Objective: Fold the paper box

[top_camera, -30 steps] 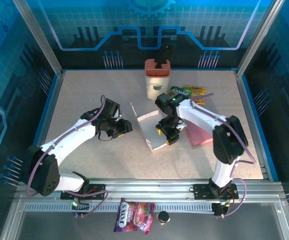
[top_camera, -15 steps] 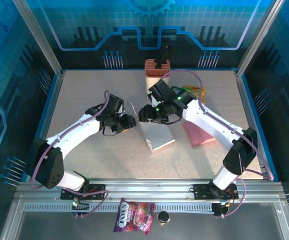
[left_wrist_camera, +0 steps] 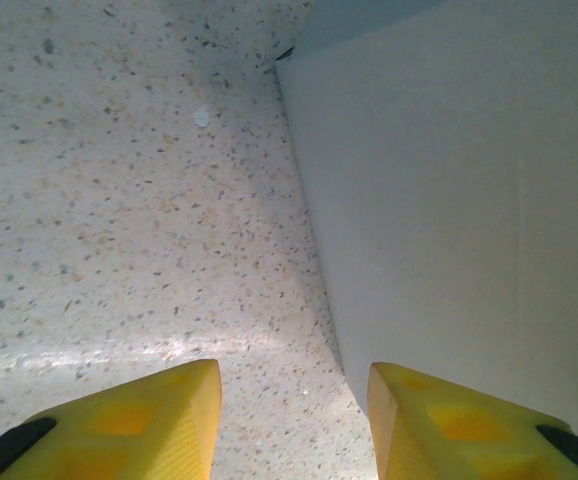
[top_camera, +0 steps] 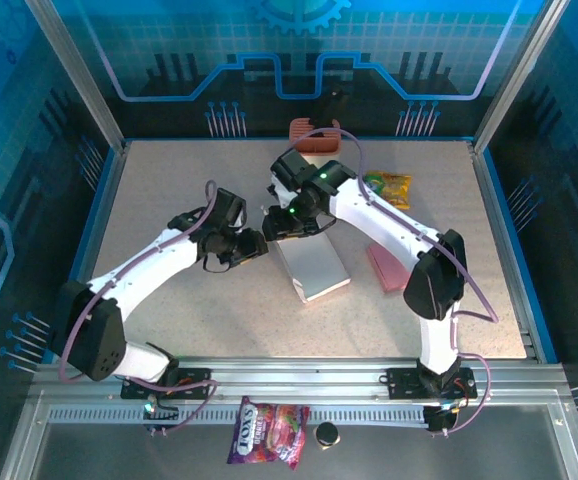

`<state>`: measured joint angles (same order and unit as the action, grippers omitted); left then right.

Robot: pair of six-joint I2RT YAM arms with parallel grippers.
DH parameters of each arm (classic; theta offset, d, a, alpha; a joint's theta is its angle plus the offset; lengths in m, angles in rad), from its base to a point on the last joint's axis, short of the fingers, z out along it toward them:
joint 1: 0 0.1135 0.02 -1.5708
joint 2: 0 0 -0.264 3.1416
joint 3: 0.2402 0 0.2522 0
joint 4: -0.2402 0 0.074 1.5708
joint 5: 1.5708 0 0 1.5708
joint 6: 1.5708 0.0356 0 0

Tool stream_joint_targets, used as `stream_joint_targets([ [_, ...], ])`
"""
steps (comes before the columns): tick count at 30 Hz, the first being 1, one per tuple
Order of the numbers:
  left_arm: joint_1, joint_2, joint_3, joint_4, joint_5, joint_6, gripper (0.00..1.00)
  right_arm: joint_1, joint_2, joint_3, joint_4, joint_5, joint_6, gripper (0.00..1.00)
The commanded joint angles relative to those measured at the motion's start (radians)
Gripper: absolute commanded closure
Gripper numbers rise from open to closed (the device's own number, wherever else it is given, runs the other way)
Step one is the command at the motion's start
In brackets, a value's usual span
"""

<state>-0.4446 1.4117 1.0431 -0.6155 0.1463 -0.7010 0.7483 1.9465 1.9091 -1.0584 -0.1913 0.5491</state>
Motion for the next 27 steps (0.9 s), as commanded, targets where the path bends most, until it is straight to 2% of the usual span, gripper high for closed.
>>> stream_joint_targets([
  [1,-0.006,-0.075,-0.001,-0.080,-0.047,0.030,0.56,0.028,0.030,0.040,-0.032,0.015,0.014,0.61],
  [6,-0.006,-0.154,-0.006,-0.144,-0.072,0.058,0.56,0.043,0.039,0.026,0.017,0.070,0.142,0.72],
  [8,-0.006,-0.186,-0.003,-0.174,-0.079,0.071,0.56,0.049,0.017,0.002,0.059,0.110,0.215,0.80],
  [11,-0.006,-0.240,0.000,-0.216,-0.084,0.087,0.56,0.051,-0.027,-0.050,0.121,0.179,0.355,1.00],
  [15,-0.005,-0.320,0.008,-0.284,-0.086,0.106,0.56,0.054,-0.079,-0.073,0.122,0.311,0.558,1.00],
  [17,-0.006,-0.356,0.014,-0.322,-0.083,0.117,0.56,0.057,-0.111,-0.088,0.097,0.400,0.707,1.00],
  [21,-0.006,-0.419,0.027,-0.392,-0.061,0.139,0.56,0.077,-0.174,-0.134,0.031,0.588,1.104,1.00],
  [24,-0.006,-0.455,0.029,-0.429,-0.040,0.148,0.56,0.078,-0.164,-0.102,-0.086,0.633,1.415,1.00],
  [27,-0.006,-0.479,0.025,-0.452,-0.014,0.162,0.56,0.069,-0.111,-0.021,-0.169,0.642,1.601,1.00],
])
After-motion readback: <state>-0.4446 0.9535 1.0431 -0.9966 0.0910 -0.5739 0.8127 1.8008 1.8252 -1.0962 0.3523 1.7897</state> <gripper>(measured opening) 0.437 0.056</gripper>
